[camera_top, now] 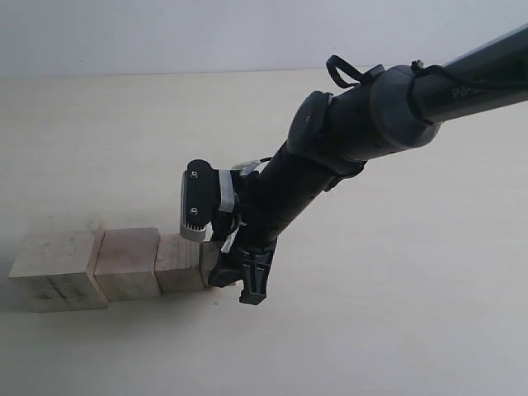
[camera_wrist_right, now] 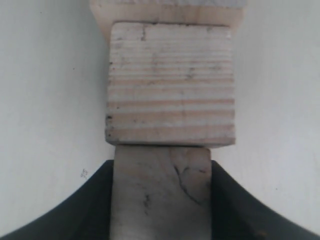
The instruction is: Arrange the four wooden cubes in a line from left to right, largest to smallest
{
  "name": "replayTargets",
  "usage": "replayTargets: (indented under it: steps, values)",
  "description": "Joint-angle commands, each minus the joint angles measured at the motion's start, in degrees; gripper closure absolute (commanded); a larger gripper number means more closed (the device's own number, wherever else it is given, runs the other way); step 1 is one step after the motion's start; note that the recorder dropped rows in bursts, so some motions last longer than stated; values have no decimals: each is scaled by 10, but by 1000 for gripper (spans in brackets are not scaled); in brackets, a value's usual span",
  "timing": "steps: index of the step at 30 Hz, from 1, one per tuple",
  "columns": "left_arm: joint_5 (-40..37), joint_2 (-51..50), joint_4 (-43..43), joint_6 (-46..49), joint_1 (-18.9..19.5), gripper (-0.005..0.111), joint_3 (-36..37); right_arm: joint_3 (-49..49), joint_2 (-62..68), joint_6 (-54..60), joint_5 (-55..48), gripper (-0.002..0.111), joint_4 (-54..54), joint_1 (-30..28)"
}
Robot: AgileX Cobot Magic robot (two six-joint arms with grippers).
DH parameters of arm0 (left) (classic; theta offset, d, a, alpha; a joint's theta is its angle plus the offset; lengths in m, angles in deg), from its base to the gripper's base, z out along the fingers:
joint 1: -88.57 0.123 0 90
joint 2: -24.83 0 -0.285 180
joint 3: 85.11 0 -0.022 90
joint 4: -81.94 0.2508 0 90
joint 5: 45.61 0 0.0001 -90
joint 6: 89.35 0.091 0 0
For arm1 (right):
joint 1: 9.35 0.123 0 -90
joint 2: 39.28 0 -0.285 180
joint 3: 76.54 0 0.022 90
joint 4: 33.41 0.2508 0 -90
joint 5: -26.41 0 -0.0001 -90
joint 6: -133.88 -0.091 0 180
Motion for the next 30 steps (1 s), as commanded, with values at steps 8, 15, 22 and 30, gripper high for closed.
replayTargets:
  steps: [8, 15, 22, 30]
  values:
    - [6, 3, 1, 0, 1, 107, 0, 1, 5, 6, 15, 40, -9, 1]
    - [6, 3, 1, 0, 1, 107, 0, 1, -84, -48, 9, 17, -10, 1]
    - [6, 3, 1, 0, 1, 107, 0, 1, -279, -388, -8, 16, -263, 0]
    - [6, 3, 1, 0, 1, 107, 0, -80, -521, -800, -40, 86, -485, 0]
